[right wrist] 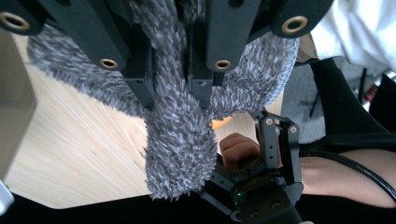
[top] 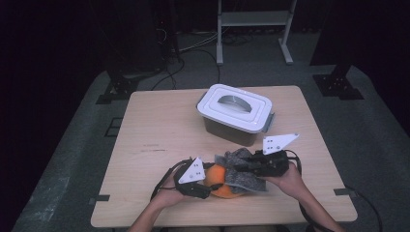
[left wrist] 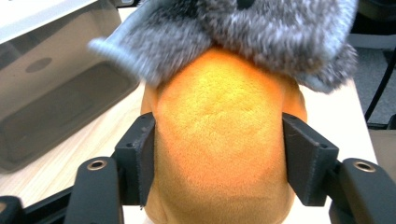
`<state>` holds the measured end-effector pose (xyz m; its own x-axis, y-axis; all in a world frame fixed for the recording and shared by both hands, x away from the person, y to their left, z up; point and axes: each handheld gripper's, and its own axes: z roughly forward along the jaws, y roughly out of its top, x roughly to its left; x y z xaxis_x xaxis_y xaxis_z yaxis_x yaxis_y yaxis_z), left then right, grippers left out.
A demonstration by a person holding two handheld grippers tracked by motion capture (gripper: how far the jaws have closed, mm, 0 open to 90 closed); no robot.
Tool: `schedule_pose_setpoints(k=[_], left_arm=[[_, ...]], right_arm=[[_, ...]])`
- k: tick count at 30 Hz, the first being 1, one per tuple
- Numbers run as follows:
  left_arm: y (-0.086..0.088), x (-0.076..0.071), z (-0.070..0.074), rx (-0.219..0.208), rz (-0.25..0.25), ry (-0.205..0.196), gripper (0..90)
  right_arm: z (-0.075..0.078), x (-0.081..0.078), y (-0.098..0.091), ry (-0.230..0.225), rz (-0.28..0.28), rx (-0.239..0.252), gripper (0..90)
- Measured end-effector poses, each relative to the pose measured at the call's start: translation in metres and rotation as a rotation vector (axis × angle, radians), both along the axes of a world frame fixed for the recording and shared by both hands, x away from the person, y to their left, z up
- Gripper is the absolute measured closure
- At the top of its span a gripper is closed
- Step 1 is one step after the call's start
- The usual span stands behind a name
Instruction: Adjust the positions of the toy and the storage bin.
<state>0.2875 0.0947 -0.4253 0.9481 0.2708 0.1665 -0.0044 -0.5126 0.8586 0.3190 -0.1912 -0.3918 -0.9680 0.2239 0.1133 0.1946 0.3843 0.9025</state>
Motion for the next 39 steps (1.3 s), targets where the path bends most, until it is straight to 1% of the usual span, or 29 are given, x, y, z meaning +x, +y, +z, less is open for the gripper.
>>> schedule_pose_setpoints(k=[1,3,5,6,8,9,10,12,14,16,18,22,24,25,27,29,30,31,32,33,34,35,36,38,39], left_arm=[[-0.001,0.001,0.001,-0.006,-0.007,0.014,27.9],[-0.003,0.003,0.002,-0.029,-0.013,0.057,17.4],[-0.004,0.007,0.002,-0.056,-0.012,0.097,11.3],[-0.005,0.008,0.002,-0.055,-0.013,0.114,11.0],[-0.008,0.008,0.000,-0.033,-0.016,0.122,12.6],[-0.008,0.007,-0.001,-0.023,-0.016,0.111,15.4],[-0.008,0.006,-0.001,-0.016,-0.016,0.092,21.0],[-0.007,0.004,-0.001,-0.008,-0.011,0.068,29.2],[-0.003,0.002,-0.001,0.000,-0.005,0.047,34.0],[0.002,0.001,-0.002,0.002,0.002,0.045,35.9],[0.006,0.000,-0.004,-0.001,0.006,0.048,36.8],[0.008,-0.003,-0.005,-0.003,0.007,0.050,36.7],[0.006,-0.004,-0.004,-0.001,-0.007,0.052,35.8],[0.005,-0.003,-0.004,-0.002,-0.020,0.061,34.7],[0.005,0.000,-0.001,-0.015,-0.049,0.108,27.5],[0.007,0.005,0.001,-0.048,-0.051,0.159,18.7],[0.008,0.007,0.002,-0.063,-0.040,0.181,16.0],[0.008,0.009,0.001,-0.065,-0.023,0.194,13.1],[0.007,0.011,0.000,-0.057,-0.024,0.207,12.4],[0.007,0.011,-0.001,-0.050,-0.031,0.210,14.7],[0.007,0.010,-0.002,-0.044,-0.037,0.190,20.5],[0.006,0.007,-0.002,-0.043,-0.035,0.161,26.0],[0.005,0.006,0.000,-0.039,-0.031,0.137,30.8],[0.002,0.002,0.003,-0.035,-0.023,0.091,36.7],[-0.001,0.001,0.005,-0.026,-0.021,0.072,38.0]], right_arm=[[-0.002,0.000,-0.003,0.008,0.003,0.004,75.9],[-0.004,-0.002,-0.005,0.019,0.014,0.007,75.9],[-0.005,-0.003,-0.005,0.021,0.031,0.005,75.9],[-0.005,-0.004,-0.004,0.023,0.038,0.005,75.9],[-0.004,-0.006,0.000,0.020,0.052,0.002,75.8],[-0.003,-0.007,0.004,0.015,0.058,0.001,75.8],[-0.001,-0.007,0.008,0.002,0.063,-0.003,75.9],[0.001,-0.008,0.016,-0.014,0.067,-0.002,75.9],[0.003,-0.007,0.020,-0.028,0.065,-0.015,76.0],[0.004,-0.005,0.019,-0.034,0.055,-0.012,76.0],[0.003,-0.002,0.013,-0.036,0.037,-0.006,76.0],[-0.005,0.002,-0.007,0.002,-0.016,0.005,75.9],[-0.008,0.002,-0.013,0.013,-0.025,0.009,75.9],[-0.009,0.001,-0.014,0.015,-0.026,0.010,75.9],[-0.009,0.000,-0.015,0.018,-0.014,0.004,75.9],[-0.010,-0.002,-0.016,0.018,0.004,-0.001,75.8],[-0.010,-0.001,-0.016,0.026,0.016,-0.005,75.8],[-0.011,-0.001,-0.017,0.027,0.023,-0.008,75.7],[-0.010,-0.001,-0.017,0.029,0.027,-0.010,75.8],[-0.009,-0.001,-0.017,0.031,0.028,-0.010,75.7],[-0.008,-0.001,-0.016,0.032,0.031,-0.007,75.7],[-0.006,-0.001,-0.015,0.029,0.032,-0.008,75.8],[-0.004,-0.002,-0.012,0.017,0.033,-0.011,75.8],[0.002,-0.003,-0.004,0.003,0.038,0.002,76.0],[0.005,-0.003,0.003,-0.005,0.044,0.000,76.0]])
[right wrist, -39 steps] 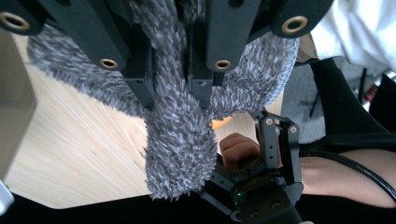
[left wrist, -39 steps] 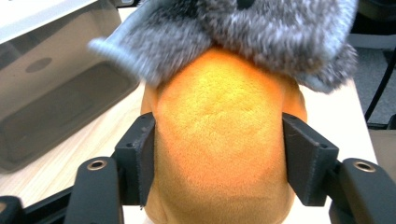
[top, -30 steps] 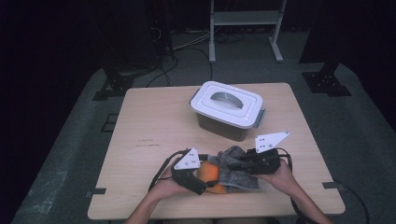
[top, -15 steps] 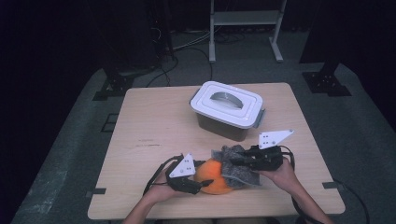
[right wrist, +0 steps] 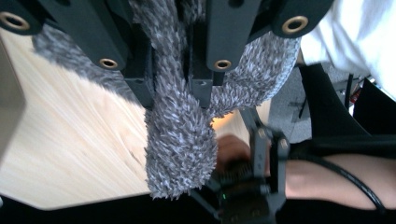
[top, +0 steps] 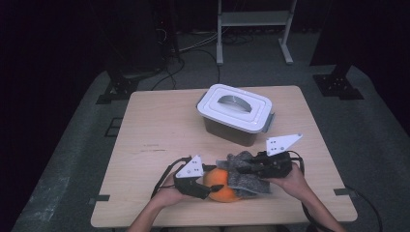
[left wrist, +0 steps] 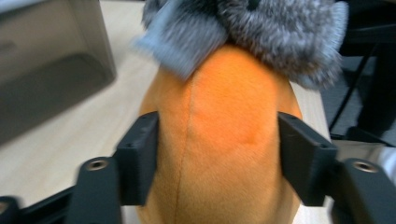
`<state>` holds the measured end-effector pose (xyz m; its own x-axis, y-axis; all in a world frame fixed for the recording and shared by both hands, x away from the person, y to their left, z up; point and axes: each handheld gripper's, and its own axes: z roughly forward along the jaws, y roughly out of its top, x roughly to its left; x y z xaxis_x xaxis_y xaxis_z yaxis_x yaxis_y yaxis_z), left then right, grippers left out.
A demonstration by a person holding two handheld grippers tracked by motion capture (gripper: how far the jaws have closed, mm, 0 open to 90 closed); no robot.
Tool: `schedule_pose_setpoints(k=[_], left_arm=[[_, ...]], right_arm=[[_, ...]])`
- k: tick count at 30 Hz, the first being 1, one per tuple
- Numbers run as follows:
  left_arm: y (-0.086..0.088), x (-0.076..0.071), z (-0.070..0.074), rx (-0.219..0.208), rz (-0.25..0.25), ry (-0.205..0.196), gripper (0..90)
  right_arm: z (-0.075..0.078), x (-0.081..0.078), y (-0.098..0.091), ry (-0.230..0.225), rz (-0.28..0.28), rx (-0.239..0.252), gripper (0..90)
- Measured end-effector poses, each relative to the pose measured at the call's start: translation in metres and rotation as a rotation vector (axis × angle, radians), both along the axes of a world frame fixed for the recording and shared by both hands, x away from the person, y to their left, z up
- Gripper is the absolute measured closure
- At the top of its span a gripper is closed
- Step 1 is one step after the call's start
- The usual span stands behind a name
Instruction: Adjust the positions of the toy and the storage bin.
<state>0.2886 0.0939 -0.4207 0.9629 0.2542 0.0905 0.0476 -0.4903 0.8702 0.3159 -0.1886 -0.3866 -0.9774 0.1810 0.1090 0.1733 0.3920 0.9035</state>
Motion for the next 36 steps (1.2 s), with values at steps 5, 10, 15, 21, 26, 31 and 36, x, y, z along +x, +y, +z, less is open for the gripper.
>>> schedule_pose_setpoints(k=[5,10,15,21,26,31,36], left_arm=[[-0.005,-0.004,0.003,0.031,0.009,-0.066,39.6],[0.003,-0.004,-0.001,0.013,0.014,-0.047,37.9],[0.000,0.005,0.000,-0.009,0.026,0.056,15.9],[-0.003,0.002,0.000,0.001,0.013,0.008,33.3],[-0.013,-0.004,0.008,0.034,0.028,-0.057,39.4],[-0.014,-0.004,0.010,0.054,0.023,-0.069,39.7],[0.000,-0.002,0.002,0.030,0.045,-0.039,40.2]], right_arm=[[0.011,-0.002,0.030,-0.061,0.033,-0.056,76.0],[0.005,0.005,0.016,-0.046,0.000,-0.056,76.0],[-0.002,0.004,-0.001,-0.013,-0.025,-0.043,76.0],[0.005,0.001,0.003,-0.048,-0.032,-0.087,76.0],[0.012,0.002,0.020,-0.051,-0.004,-0.070,76.1],[0.013,-0.001,0.038,-0.071,0.040,-0.076,76.1],[0.009,0.005,0.016,-0.047,-0.010,-0.052,76.0]])
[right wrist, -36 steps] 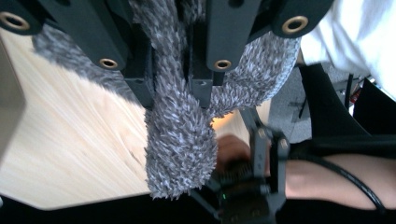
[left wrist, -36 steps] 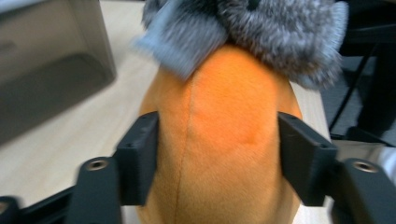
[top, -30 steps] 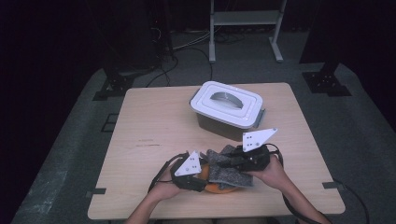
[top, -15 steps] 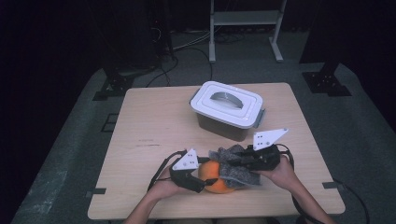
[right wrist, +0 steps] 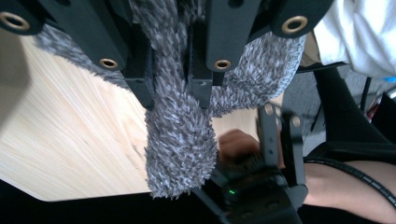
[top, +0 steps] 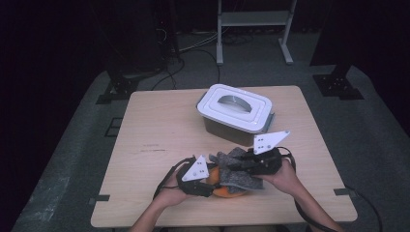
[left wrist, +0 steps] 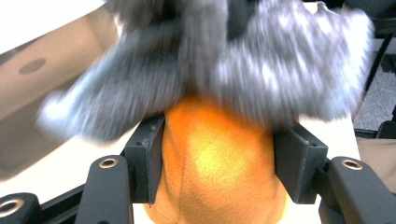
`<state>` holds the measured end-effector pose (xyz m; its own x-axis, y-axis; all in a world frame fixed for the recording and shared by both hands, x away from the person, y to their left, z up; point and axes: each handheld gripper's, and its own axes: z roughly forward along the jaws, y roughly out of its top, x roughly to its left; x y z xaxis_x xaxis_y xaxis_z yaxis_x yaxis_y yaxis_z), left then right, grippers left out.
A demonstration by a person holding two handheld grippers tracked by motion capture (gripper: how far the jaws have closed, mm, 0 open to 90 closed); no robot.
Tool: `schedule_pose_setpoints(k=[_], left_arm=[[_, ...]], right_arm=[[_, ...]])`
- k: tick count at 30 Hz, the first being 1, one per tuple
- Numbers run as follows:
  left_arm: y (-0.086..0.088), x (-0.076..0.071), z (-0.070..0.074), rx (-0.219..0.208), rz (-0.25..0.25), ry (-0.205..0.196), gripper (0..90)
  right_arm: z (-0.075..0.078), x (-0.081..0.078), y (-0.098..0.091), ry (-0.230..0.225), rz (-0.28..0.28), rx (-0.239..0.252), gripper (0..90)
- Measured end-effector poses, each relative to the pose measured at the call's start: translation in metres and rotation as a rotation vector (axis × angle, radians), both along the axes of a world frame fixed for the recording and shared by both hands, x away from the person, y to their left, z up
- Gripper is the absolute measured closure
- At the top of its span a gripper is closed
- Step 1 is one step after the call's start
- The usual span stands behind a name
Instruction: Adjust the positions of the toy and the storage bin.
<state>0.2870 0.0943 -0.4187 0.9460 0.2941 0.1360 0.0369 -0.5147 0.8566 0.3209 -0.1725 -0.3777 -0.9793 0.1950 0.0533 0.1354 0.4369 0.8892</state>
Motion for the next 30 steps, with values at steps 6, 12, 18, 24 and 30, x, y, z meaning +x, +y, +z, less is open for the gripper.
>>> schedule_pose_setpoints(k=[6,12,18,24,30], left_arm=[[0.004,0.006,-0.003,-0.032,-0.006,0.080,27.1],[-0.008,0.006,-0.004,0.016,0.008,0.029,22.1],[0.008,0.015,-0.010,-0.029,0.070,0.060,39.8],[0.010,0.017,-0.011,-0.049,0.090,0.078,39.7],[0.012,0.021,-0.012,-0.071,0.101,0.112,39.2]], right_arm=[[-0.014,0.004,-0.025,0.049,-0.060,0.051,75.9],[-0.014,0.004,-0.004,0.025,-0.043,0.048,75.4],[-0.021,0.006,-0.021,0.048,-0.075,0.088,75.5],[-0.031,0.003,-0.035,0.088,-0.089,0.099,75.6],[-0.041,-0.001,-0.052,0.115,-0.129,0.033,75.7]])
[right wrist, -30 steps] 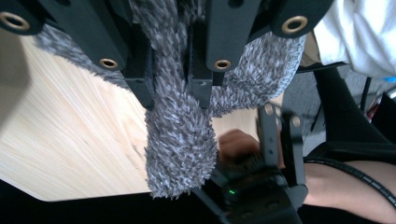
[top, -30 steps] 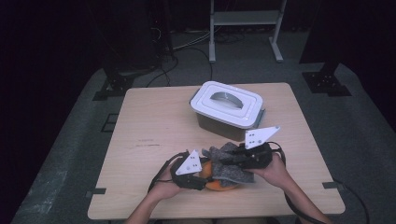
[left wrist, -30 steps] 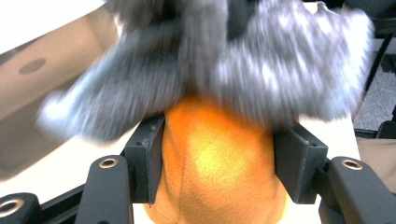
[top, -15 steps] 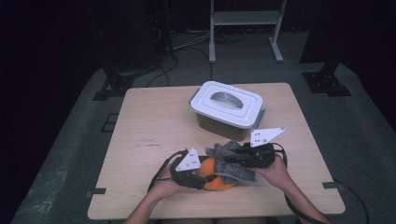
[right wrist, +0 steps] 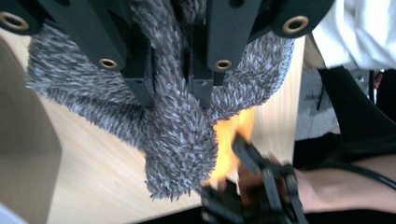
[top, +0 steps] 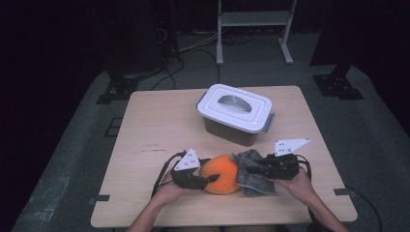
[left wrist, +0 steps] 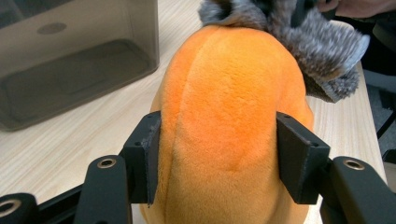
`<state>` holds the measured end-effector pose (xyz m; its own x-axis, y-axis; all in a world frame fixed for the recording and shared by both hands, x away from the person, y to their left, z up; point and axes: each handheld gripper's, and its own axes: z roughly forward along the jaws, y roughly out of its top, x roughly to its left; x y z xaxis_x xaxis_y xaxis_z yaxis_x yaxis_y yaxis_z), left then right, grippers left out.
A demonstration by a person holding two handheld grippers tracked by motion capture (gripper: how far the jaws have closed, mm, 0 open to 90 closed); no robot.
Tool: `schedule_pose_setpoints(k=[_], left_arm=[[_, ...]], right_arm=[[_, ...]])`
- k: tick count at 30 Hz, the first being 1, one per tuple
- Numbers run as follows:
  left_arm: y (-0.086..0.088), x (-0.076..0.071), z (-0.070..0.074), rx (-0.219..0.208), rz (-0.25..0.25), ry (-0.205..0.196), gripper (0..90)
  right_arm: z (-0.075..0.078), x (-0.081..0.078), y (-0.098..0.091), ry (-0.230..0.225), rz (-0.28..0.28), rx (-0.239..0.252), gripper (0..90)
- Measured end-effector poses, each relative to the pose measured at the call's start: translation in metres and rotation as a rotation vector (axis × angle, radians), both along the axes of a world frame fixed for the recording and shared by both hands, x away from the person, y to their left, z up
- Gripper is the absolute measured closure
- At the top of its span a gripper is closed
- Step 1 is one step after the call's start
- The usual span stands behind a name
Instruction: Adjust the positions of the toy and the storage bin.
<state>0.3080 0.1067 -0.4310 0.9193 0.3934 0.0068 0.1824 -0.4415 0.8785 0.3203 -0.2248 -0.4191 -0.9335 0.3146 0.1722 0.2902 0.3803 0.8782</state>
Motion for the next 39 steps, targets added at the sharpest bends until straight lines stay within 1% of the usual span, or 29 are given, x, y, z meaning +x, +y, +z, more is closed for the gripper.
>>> schedule_pose_setpoints(k=[2,3,5,7,9,11,14,15,17,18,19,21,24,25,27,28,29,31,32,35,37,38,39], left_arm=[[0.000,0.000,0.001,0.002,-0.002,0.003,38.9],[0.000,0.001,0.001,0.003,-0.003,0.004,38.9],[-0.001,0.001,0.001,0.001,-0.006,0.008,38.7],[-0.002,0.000,0.002,0.010,-0.019,-0.003,38.4],[-0.002,0.000,0.003,0.014,-0.020,-0.003,38.1],[-0.002,0.000,0.003,0.015,-0.020,-0.004,37.8],[-0.001,-0.001,0.002,0.011,-0.018,-0.010,37.5],[-0.001,-0.002,0.002,0.011,-0.019,-0.016,37.5],[-0.005,-0.004,0.003,0.018,-0.024,-0.033,37.5],[-0.007,-0.005,0.004,0.022,-0.028,-0.043,37.5],[-0.009,-0.006,0.005,0.024,-0.031,-0.055,37.6],[-0.012,-0.009,0.007,0.041,-0.046,-0.087,37.6],[-0.019,-0.015,0.009,0.067,-0.076,-0.141,37.6],[-0.021,-0.017,0.009,0.073,-0.085,-0.153,37.4],[-0.023,-0.020,0.010,0.085,-0.099,-0.167,35.9],[-0.023,-0.020,0.011,0.090,-0.105,-0.167,34.7],[-0.022,-0.020,0.010,0.084,-0.109,-0.157,33.0],[-0.020,-0.019,0.010,0.080,-0.111,-0.128,24.8],[-0.019,-0.018,0.009,0.062,-0.112,-0.112,20.1],[-0.016,-0.013,0.008,0.027,-0.104,-0.039,7.2],[-0.015,-0.009,0.007,0.010,-0.108,0.002,6.2],[-0.015,-0.008,0.006,0.005,-0.126,0.027,8.1],[-0.016,-0.010,0.006,0.010,-0.142,0.013,16.7]], right_arm=[[-0.002,0.000,-0.005,0.009,-0.012,-0.006,75.8],[0.000,0.000,-0.006,0.009,-0.015,0.000,75.8],[0.005,0.001,-0.008,-0.006,-0.024,0.017,75.8],[0.013,0.003,-0.007,-0.017,-0.024,0.052,75.8],[0.018,0.005,-0.004,-0.030,-0.023,0.063,75.8],[0.018,0.007,0.001,-0.023,-0.011,0.073,75.8],[0.009,0.007,0.007,-0.003,0.005,0.030,75.7],[0.005,0.006,0.007,0.010,0.006,0.025,75.8],[0.001,0.005,0.004,0.013,0.004,0.013,76.0],[0.002,0.005,0.002,0.016,0.002,0.009,76.1],[0.004,0.004,0.001,0.009,-0.003,0.005,76.1],[0.012,0.003,-0.002,-0.002,-0.008,0.028,76.2],[0.025,0.005,0.004,-0.031,-0.003,0.057,76.1],[0.029,0.006,0.007,-0.043,0.002,0.066,76.1],[0.033,0.009,0.014,-0.050,0.013,0.075,76.0],[0.033,0.010,0.018,-0.047,0.021,0.068,76.0],[0.031,0.011,0.021,-0.038,0.028,0.056,75.9],[0.023,0.010,0.026,-0.024,0.049,0.023,75.7],[0.019,0.009,0.027,-0.016,0.059,0.019,75.7],[0.015,0.006,0.024,0.002,0.081,0.039,75.7],[0.013,0.003,0.021,0.004,0.094,0.034,75.7],[0.013,0.002,0.019,0.008,0.095,0.029,75.7],[0.015,0.002,0.018,0.010,0.094,0.024,75.7]])
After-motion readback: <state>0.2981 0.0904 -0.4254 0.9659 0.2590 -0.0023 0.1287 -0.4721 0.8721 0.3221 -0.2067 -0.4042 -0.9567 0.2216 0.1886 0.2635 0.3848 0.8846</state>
